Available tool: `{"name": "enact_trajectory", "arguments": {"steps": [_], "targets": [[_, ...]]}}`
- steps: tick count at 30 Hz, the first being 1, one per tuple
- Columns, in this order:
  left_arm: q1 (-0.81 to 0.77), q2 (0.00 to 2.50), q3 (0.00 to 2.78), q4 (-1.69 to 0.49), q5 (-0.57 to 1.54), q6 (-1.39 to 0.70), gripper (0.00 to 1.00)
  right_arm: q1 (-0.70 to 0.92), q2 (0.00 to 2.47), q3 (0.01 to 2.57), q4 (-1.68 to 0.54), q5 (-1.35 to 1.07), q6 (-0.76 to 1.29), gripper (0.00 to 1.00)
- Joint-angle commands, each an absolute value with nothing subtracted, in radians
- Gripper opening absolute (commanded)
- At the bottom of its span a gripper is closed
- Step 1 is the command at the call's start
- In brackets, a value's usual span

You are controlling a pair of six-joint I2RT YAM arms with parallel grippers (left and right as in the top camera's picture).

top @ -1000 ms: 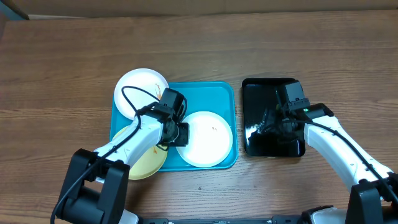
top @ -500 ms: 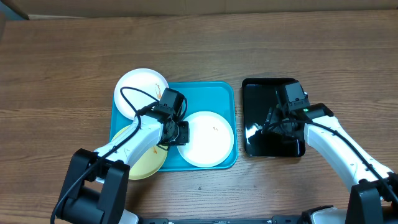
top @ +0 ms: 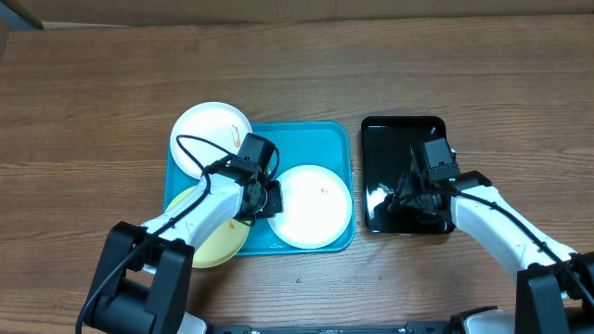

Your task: Clean dirty plates on tray and stack at the side

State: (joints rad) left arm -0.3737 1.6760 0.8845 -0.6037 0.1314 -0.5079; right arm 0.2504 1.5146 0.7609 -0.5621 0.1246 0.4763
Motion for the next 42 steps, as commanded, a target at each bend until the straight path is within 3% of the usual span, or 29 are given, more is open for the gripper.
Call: {"name": "enact_trajectory", "arguments": {"steps": [1, 3, 8, 11, 16, 19, 21, 24, 29, 31, 33, 34, 42], "targets": [[-0.381, 1.676, 0.868, -0.601, 0.124, -0.566, 0.16, 0.253, 1.519, 0.749, -0.549, 0.089, 0.484, 0.65], [-0.381, 1.676, 0.868, -0.601, 0.124, -0.566, 0.05, 0.253, 1.521, 0.746, -0.546, 0.104, 0.484, 0.65], [-0.381, 1.676, 0.868, -0.588, 0.123, -0.566, 0.04, 0.253, 1.530, 0.746, -0.527, 0.149, 0.484, 0.66], [-0.381, 1.676, 0.868, -0.586, 0.123, -0.566, 0.04, 0.253, 1.544, 0.746, -0.520, 0.149, 0.484, 0.75], [-0.386, 1.676, 0.868, -0.573, 0.123, -0.566, 0.04, 0.253, 1.580, 0.746, -0.521, 0.120, 0.498, 0.76], [-0.393, 1.676, 0.866, -0.562, 0.121, -0.570, 0.04, 0.253, 1.581, 0.747, -0.520, 0.049, 0.498, 0.35], [-0.399, 1.676, 0.865, -0.562, 0.111, -0.588, 0.04, 0.253, 1.581, 0.748, -0.522, 0.012, 0.488, 0.18], [-0.407, 1.676, 0.864, -0.562, 0.068, -0.624, 0.05, 0.259, 1.581, 0.748, -0.543, -0.020, 0.464, 0.05], [-0.418, 1.676, 0.838, -0.517, 0.041, -0.686, 0.05, 0.289, 1.581, 0.748, -0.601, -0.020, 0.437, 0.04], [-0.423, 1.676, 0.825, -0.493, 0.041, -0.693, 0.04, 0.296, 1.581, 0.758, -0.617, -0.017, 0.416, 0.12], [-0.429, 1.676, 0.809, -0.468, 0.041, -0.704, 0.05, 0.295, 1.580, 0.786, -0.649, -0.001, 0.392, 0.41], [-0.432, 1.676, 0.801, -0.456, 0.041, -0.704, 0.05, 0.294, 1.581, 0.806, -0.672, 0.014, 0.392, 0.46], [-0.439, 1.676, 0.774, -0.425, 0.041, -0.703, 0.04, 0.277, 1.581, 0.950, -0.769, 0.056, 0.393, 0.66]]}}
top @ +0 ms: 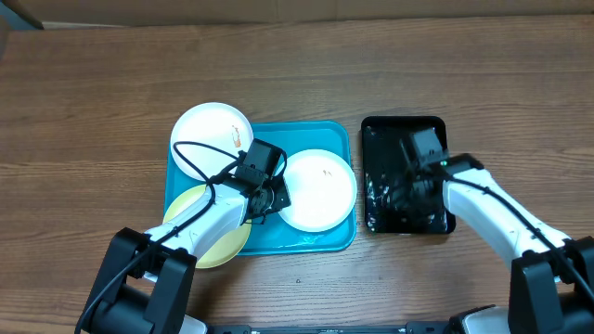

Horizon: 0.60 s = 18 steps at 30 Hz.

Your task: Clean dirty plates on tray and stack at the side

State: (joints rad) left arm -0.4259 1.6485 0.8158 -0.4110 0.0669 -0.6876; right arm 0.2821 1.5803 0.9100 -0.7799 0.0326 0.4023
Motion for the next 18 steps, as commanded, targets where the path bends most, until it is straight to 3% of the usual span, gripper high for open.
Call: {"name": "enact_trajectory", "arguments": {"steps": [1, 6, 13, 16, 18], "targets": [[-0.439, 1.676, 0.774, -0.425, 0.041, -0.703, 0.05, 0.277, 1.581, 0.950, -0.765, 0.062, 0.393, 0.68], [-0.439, 1.676, 0.774, -0.426, 0.041, -0.694, 0.14, 0.278, 1.586, 0.913, -0.734, 0.085, 0.424, 0.82], [-0.438, 1.675, 0.785, -0.439, 0.046, -0.672, 0.37, 0.277, 1.587, 0.854, -0.658, 0.195, 0.453, 0.84], [-0.438, 1.675, 0.787, -0.448, 0.045, -0.660, 0.36, 0.277, 1.588, 0.832, -0.609, 0.195, 0.454, 0.83], [-0.438, 1.674, 0.793, -0.456, 0.045, -0.649, 0.30, 0.277, 1.589, 0.813, -0.570, 0.195, 0.475, 0.83]]}}
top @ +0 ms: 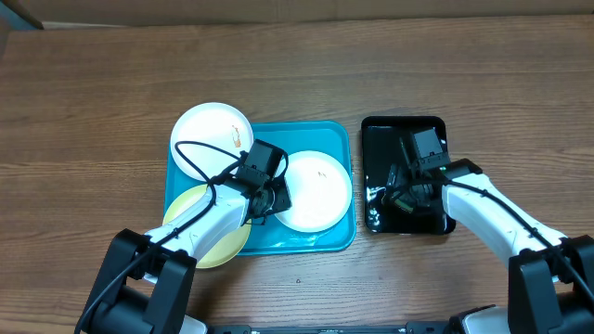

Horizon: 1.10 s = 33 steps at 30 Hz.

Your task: Clean dirty plates on tray and stack at the side

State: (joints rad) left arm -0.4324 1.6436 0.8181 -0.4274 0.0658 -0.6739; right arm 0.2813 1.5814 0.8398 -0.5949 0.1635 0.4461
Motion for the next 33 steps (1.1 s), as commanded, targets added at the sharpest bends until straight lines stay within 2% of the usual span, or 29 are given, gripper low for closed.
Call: {"name": "enact_trajectory", "arguments": {"steps": [1, 3, 6, 12, 16, 19, 22, 30, 33], "targets": [[-0.438, 1.673, 0.799, -0.469, 0.044, -0.649, 0.31, 0.278, 1.592, 0.806, -0.551, 0.194, 0.482, 0.83], [-0.438, 1.673, 0.809, -0.485, 0.040, -0.649, 0.31, 0.278, 1.600, 0.803, -0.528, 0.189, 0.495, 0.83], [-0.438, 1.673, 0.817, -0.499, 0.033, -0.643, 0.32, 0.278, 1.613, 0.803, -0.509, 0.177, 0.495, 0.77], [-0.438, 1.673, 0.847, -0.556, -0.018, -0.631, 0.31, 0.279, 1.649, 0.803, -0.439, 0.126, 0.494, 0.59], [-0.438, 1.673, 0.856, -0.573, -0.048, -0.629, 0.31, 0.280, 1.665, 0.803, -0.390, 0.126, 0.480, 0.59], [-0.438, 1.673, 0.856, -0.575, -0.047, -0.628, 0.38, 0.279, 1.665, 0.803, -0.361, 0.115, 0.379, 0.58], [-0.438, 1.673, 0.856, -0.575, -0.044, -0.628, 0.43, 0.279, 1.665, 0.818, -0.346, 0.115, 0.279, 0.65], [-0.438, 1.673, 0.856, -0.575, -0.043, -0.628, 0.37, 0.274, 1.663, 0.902, -0.433, 0.123, 0.253, 0.67], [-0.438, 1.673, 0.856, -0.575, -0.043, -0.628, 0.37, 0.274, 1.668, 0.889, -0.435, 0.122, 0.254, 0.64]]}}
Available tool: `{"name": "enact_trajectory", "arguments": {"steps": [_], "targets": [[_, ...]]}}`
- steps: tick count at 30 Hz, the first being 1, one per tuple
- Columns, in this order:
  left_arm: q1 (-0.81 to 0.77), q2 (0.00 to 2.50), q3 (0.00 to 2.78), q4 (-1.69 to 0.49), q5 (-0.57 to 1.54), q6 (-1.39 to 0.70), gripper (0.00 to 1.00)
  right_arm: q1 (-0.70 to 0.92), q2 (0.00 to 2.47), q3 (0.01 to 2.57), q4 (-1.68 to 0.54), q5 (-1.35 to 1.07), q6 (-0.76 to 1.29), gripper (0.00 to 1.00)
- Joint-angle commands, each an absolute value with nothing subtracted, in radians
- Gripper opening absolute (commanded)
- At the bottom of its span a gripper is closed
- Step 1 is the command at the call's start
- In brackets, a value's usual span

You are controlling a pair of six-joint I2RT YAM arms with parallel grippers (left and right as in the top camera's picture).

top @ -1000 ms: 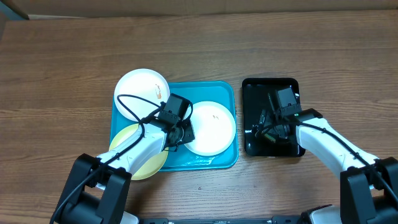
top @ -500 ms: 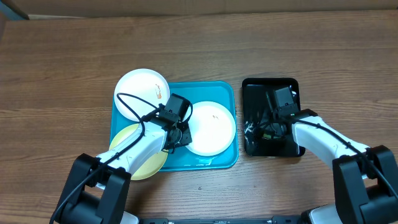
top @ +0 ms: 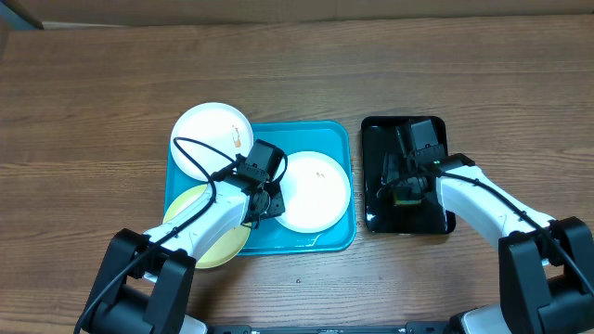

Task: Clean dirty plates on tray and stack at the side
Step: 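Dip the held sponge in the black tray's water with right gripper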

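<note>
A blue tray (top: 325, 139) carries three plates. One white plate (top: 212, 134) with an orange smear overhangs the tray's far left corner. A yellow plate (top: 215, 243) hangs over its near left edge. The other white plate (top: 316, 190), lightly speckled, lies at the tray's right. My left gripper (top: 272, 198) sits at that plate's left rim and looks shut on it. Over the black tray (top: 429, 221), my right gripper (top: 405, 193) is shut on a small yellow-green sponge (top: 406, 196).
The black tray is glossy and wet-looking, and lies right of the blue tray with a narrow gap between them. Brown wooden table (top: 111, 83) surrounds both trays. The left arm's cable loops over the far white plate.
My right gripper has moved a little to the left and farther back inside the black tray, with the sponge showing more plainly. The left gripper and the white plate have hardly moved.
At first the left gripper was at the rim of the right-hand white plate, lying lower on the blue tray, while the right gripper was low in the black tray. The plate then lay farther back. The right gripper has since changed spots within the black tray.
</note>
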State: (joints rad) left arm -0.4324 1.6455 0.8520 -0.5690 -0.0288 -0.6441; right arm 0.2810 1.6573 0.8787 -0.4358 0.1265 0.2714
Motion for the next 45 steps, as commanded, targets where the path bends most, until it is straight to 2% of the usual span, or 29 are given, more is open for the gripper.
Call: {"name": "enact_trajectory", "arguments": {"steps": [1, 5, 7, 10, 14, 15, 16, 17, 18, 19, 21, 27, 29, 30, 31, 32, 33, 34, 36, 41, 43, 45], "targets": [[-0.438, 1.673, 0.856, -0.575, -0.043, -0.628, 0.37, 0.274, 1.673, 0.884, -0.436, 0.122, 0.254, 0.64], [-0.438, 1.673, 0.856, -0.573, -0.040, -0.628, 0.37, 0.274, 1.715, 0.869, -0.428, 0.122, 0.254, 0.64], [-0.438, 1.673, 0.856, -0.574, -0.040, -0.628, 0.37, 0.274, 1.743, 0.867, -0.410, 0.122, 0.254, 0.57], [-0.438, 1.673, 0.856, -0.575, -0.040, -0.628, 0.36, 0.274, 1.737, 0.877, -0.404, 0.110, 0.254, 0.04], [-0.438, 1.673, 0.856, -0.574, -0.040, -0.628, 0.35, 0.274, 1.697, 0.933, -0.474, 0.111, 0.253, 0.04], [-0.438, 1.673, 0.856, -0.574, -0.040, -0.628, 0.35, 0.274, 1.683, 0.950, -0.501, 0.111, 0.253, 0.07], [-0.438, 1.673, 0.855, -0.575, -0.040, -0.628, 0.38, 0.274, 1.671, 0.962, -0.524, 0.111, 0.253, 0.31], [-0.438, 1.673, 0.855, -0.575, -0.040, -0.628, 0.39, 0.274, 1.662, 0.972, -0.546, 0.111, 0.253, 0.69], [-0.438, 1.673, 0.855, -0.574, -0.040, -0.628, 0.40, 0.274, 1.654, 0.979, -0.567, 0.111, 0.253, 0.86], [-0.438, 1.673, 0.855, -0.574, -0.040, -0.628, 0.41, 0.274, 1.649, 0.982, -0.588, 0.111, 0.253, 0.92], [-0.438, 1.673, 0.855, -0.574, -0.040, -0.628, 0.41, 0.274, 1.649, 0.981, -0.626, 0.111, 0.254, 0.94], [-0.438, 1.673, 0.855, -0.574, -0.040, -0.628, 0.40, 0.274, 1.650, 0.918, -0.668, 0.110, 0.266, 0.75], [-0.438, 1.673, 0.855, -0.574, -0.040, -0.628, 0.40, 0.274, 1.650, 0.886, -0.656, 0.110, 0.266, 0.60], [-0.438, 1.673, 0.855, -0.574, -0.040, -0.628, 0.40, 0.274, 1.650, 0.873, -0.653, 0.110, 0.266, 0.47], [-0.438, 1.673, 0.855, -0.574, -0.040, -0.628, 0.40, 0.274, 1.650, 0.861, -0.651, 0.110, 0.266, 0.27], [-0.438, 1.673, 0.855, -0.574, -0.040, -0.628, 0.39, 0.274, 1.650, 0.852, -0.648, 0.107, 0.266, 0.14], [-0.438, 1.673, 0.855, -0.574, -0.040, -0.628, 0.38, 0.274, 1.650, 0.846, -0.645, 0.098, 0.265, 0.10], [-0.438, 1.673, 0.855, -0.574, -0.040, -0.628, 0.37, 0.274, 1.650, 0.845, -0.639, 0.077, 0.265, 0.10], [-0.438, 1.673, 0.855, -0.574, -0.040, -0.628, 0.38, 0.274, 1.649, 0.858, -0.635, 0.041, 0.263, 0.43], [-0.438, 1.673, 0.855, -0.574, -0.041, -0.628, 0.38, 0.273, 1.647, 0.980, -0.736, 0.031, 0.258, 0.73], [-0.438, 1.673, 0.855, -0.575, -0.044, -0.628, 0.38, 0.273, 1.647, 0.988, -0.736, 0.032, 0.258, 0.82], [-0.439, 1.673, 0.855, -0.575, -0.044, -0.628, 0.36, 0.273, 1.649, 0.976, -0.730, 0.038, 0.258, 0.81]]}}
